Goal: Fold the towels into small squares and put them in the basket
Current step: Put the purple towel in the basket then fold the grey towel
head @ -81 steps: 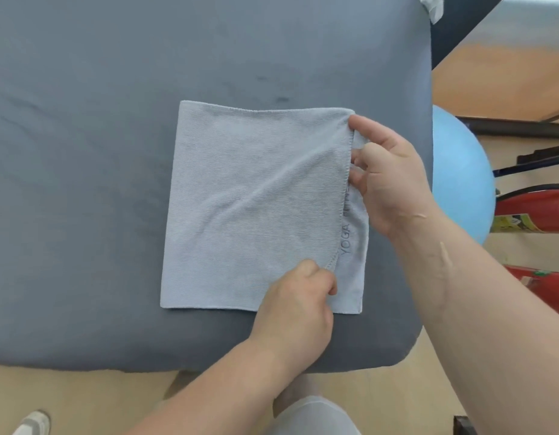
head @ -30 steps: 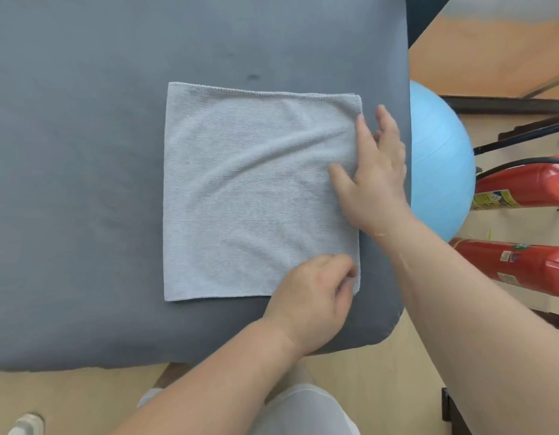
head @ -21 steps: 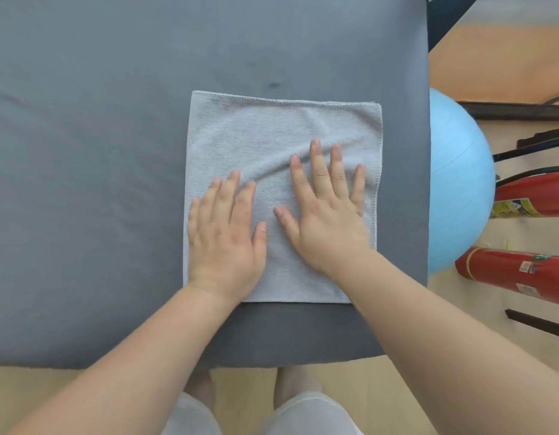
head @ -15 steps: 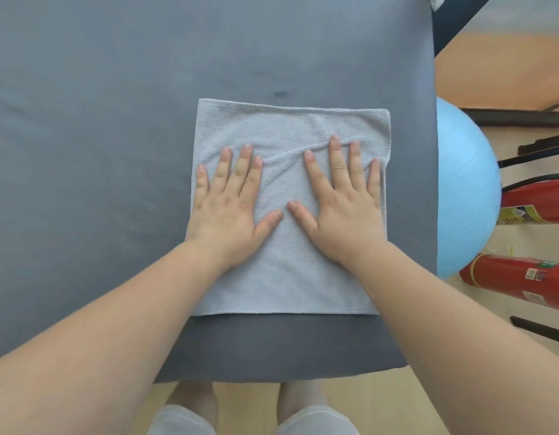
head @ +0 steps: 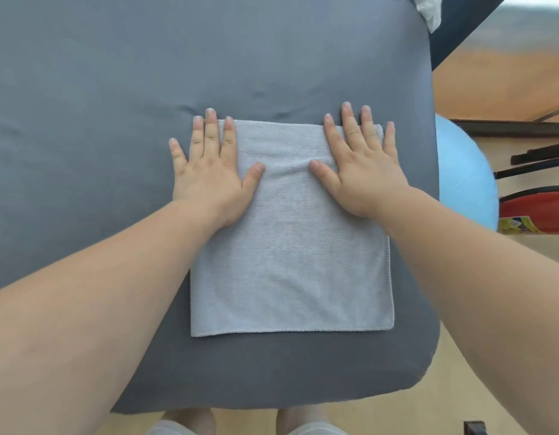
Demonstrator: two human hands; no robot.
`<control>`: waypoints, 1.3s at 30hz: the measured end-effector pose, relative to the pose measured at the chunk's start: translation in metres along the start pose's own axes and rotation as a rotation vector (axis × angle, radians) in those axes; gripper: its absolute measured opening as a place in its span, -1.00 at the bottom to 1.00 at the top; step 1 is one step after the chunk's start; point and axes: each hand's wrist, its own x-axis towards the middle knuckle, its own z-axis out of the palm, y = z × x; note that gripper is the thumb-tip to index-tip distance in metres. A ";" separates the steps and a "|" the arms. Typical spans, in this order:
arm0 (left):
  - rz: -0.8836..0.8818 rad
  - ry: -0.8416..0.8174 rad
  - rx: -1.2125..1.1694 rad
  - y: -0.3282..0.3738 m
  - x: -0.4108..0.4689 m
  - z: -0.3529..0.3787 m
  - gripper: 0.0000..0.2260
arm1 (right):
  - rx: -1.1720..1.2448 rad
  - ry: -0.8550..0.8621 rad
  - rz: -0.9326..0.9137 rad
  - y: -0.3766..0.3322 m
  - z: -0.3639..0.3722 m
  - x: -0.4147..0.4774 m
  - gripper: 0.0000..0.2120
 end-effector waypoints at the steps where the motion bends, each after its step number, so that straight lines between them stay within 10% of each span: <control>1: -0.002 0.000 0.012 -0.001 0.004 -0.002 -0.29 | 0.002 0.003 -0.011 0.002 -0.002 0.005 -0.33; 7: 0.107 0.209 0.102 -0.007 0.023 -0.027 -0.64 | -0.039 0.371 -0.072 0.012 -0.014 0.021 -0.73; 12: 0.132 0.193 0.193 -0.006 0.041 -0.046 -0.81 | 0.033 0.208 -0.087 0.015 -0.037 0.028 -0.76; 25: 0.190 0.538 -0.085 -0.023 0.008 -0.072 -0.85 | 0.102 0.487 -0.095 0.012 -0.052 -0.003 -0.82; 39: 0.307 0.421 -0.329 -0.038 -0.158 0.024 -0.82 | 0.404 0.388 -0.108 0.015 0.015 -0.162 -0.80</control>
